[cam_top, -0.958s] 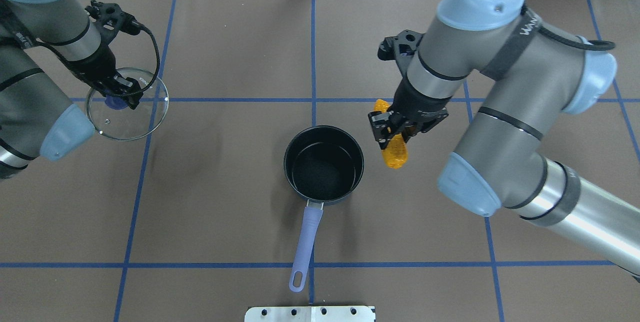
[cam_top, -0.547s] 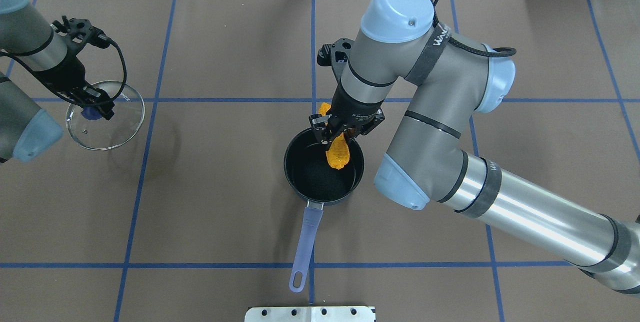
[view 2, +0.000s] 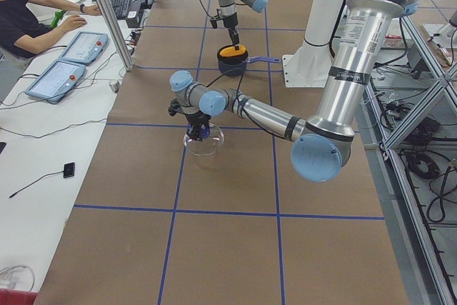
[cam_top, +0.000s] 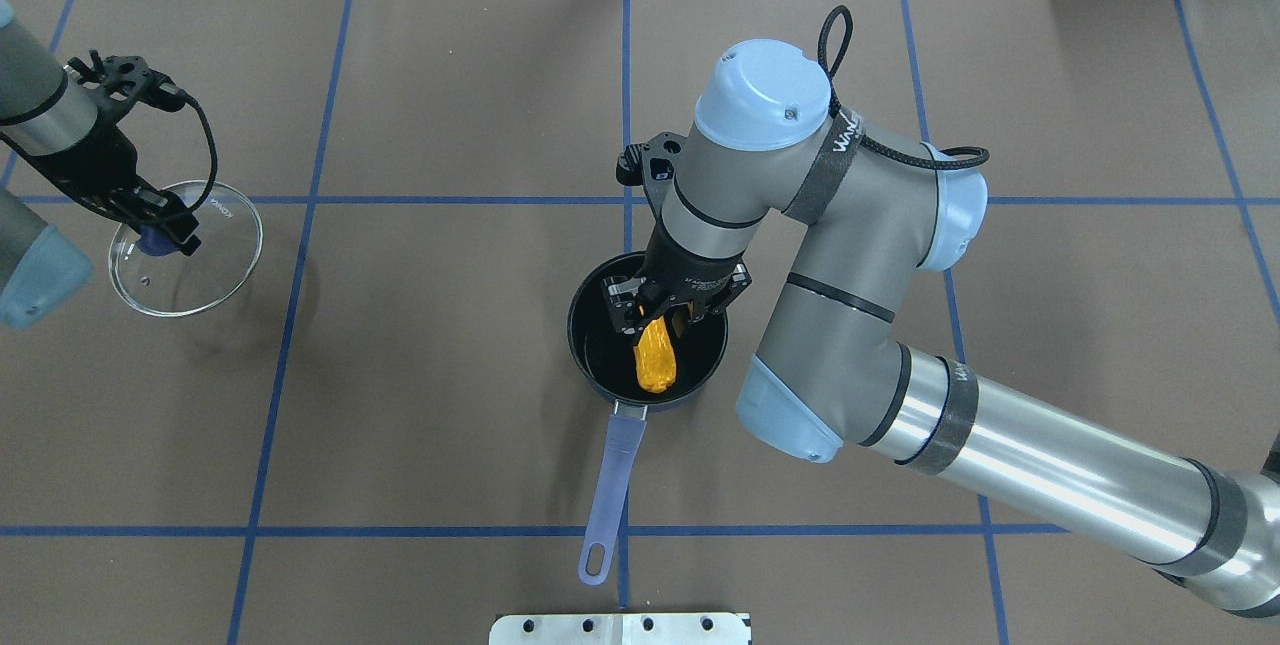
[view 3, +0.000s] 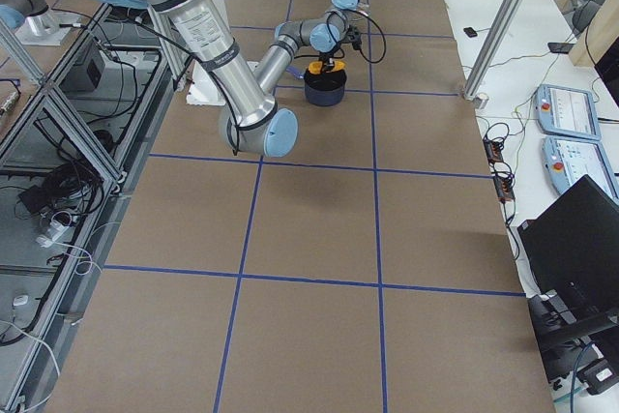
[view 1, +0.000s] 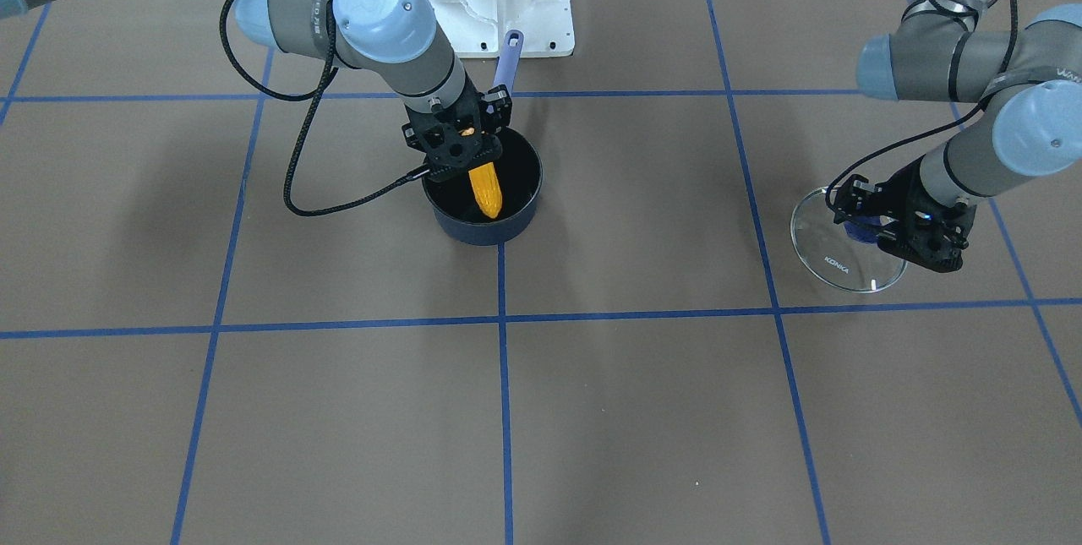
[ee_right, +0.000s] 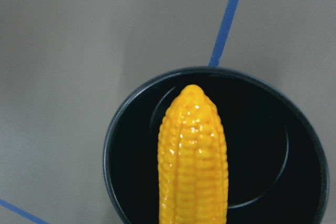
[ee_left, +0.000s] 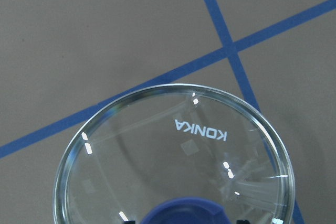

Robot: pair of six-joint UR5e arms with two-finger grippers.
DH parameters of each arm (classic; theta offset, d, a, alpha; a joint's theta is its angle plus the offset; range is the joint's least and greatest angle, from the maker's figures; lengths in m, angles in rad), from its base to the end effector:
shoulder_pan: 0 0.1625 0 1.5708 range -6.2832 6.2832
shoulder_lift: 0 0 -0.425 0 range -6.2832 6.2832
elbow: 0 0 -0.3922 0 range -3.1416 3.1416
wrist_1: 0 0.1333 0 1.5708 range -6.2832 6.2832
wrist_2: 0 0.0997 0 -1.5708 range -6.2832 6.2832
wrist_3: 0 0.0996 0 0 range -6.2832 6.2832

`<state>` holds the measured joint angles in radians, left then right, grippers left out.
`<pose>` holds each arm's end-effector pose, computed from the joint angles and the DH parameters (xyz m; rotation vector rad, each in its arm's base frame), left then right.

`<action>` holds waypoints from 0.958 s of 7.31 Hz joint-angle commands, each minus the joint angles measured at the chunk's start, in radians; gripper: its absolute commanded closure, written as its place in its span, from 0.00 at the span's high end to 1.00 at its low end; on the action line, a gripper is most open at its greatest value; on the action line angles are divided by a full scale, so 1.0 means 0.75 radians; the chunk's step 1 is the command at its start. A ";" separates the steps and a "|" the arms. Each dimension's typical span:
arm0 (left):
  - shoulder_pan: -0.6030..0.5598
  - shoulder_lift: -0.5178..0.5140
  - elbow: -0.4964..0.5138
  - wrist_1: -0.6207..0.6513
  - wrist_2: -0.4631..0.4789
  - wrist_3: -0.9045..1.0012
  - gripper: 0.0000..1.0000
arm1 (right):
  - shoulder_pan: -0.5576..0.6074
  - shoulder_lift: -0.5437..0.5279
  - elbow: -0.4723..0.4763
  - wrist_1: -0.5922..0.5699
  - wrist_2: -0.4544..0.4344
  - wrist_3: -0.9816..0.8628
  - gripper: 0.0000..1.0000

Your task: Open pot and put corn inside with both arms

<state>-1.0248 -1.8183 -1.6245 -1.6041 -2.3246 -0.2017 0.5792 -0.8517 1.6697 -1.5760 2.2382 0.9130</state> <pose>0.2542 -0.5437 0.4941 0.0240 0.8182 0.4511 -0.5244 -0.4286 0.1774 -0.0599 -1.0041 -0.3429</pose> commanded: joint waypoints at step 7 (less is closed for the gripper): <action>-0.004 0.060 -0.018 -0.007 -0.005 -0.003 0.98 | 0.170 -0.106 0.176 0.005 -0.224 -0.021 1.00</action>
<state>-1.0215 -1.7741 -1.6249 -1.6068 -2.3286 -0.2029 0.6714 -0.9068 1.7629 -1.5744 2.1724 0.9017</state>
